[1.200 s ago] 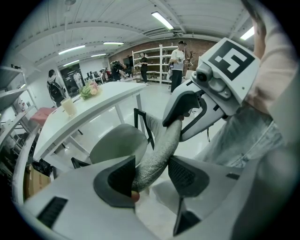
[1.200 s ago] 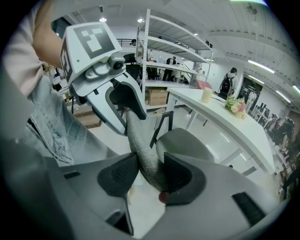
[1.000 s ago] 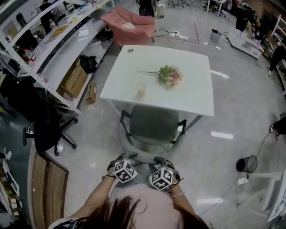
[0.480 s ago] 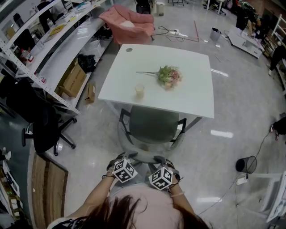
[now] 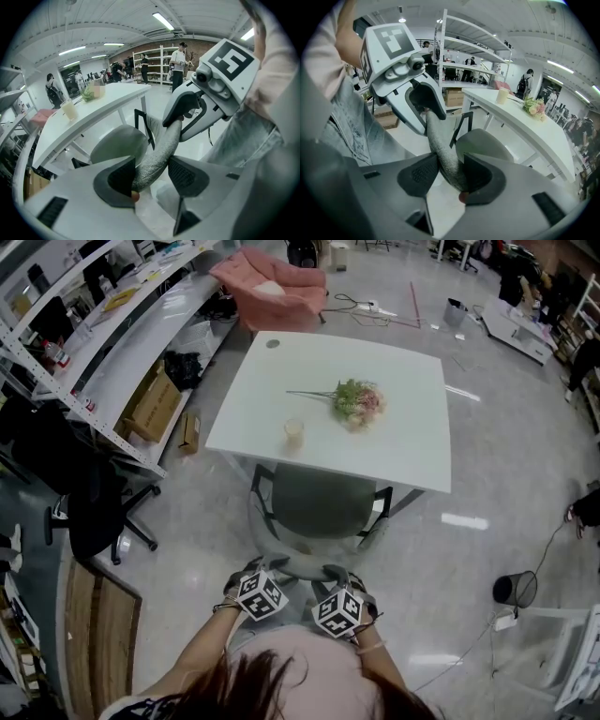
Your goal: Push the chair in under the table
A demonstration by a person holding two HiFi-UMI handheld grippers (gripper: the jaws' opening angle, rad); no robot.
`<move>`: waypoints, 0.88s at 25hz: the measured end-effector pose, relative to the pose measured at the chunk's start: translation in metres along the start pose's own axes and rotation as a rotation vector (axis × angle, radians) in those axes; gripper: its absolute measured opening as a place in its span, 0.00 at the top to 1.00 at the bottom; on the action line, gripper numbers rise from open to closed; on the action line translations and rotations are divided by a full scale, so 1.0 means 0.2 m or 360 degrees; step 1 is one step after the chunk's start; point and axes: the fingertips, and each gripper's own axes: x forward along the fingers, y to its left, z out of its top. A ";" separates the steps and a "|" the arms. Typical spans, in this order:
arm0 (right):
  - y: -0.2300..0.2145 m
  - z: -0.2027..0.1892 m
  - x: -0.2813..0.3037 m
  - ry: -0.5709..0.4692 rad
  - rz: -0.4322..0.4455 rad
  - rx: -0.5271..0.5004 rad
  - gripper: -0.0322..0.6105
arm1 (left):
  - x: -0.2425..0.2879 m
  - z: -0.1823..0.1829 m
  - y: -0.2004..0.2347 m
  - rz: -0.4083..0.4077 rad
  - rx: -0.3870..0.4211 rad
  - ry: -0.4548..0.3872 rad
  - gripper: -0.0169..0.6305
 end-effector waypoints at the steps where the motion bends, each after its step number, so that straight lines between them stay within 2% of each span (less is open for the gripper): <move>1: -0.01 0.00 0.00 0.0000 -0.0001 0.0000 0.68 | 0.00 0.00 0.01 0.0000 0.0000 0.0000 0.63; 22: -0.18 0.07 0.08 0.0000 -0.0003 0.0004 0.68 | 0.06 0.08 0.19 -0.0008 0.0012 -0.0001 0.63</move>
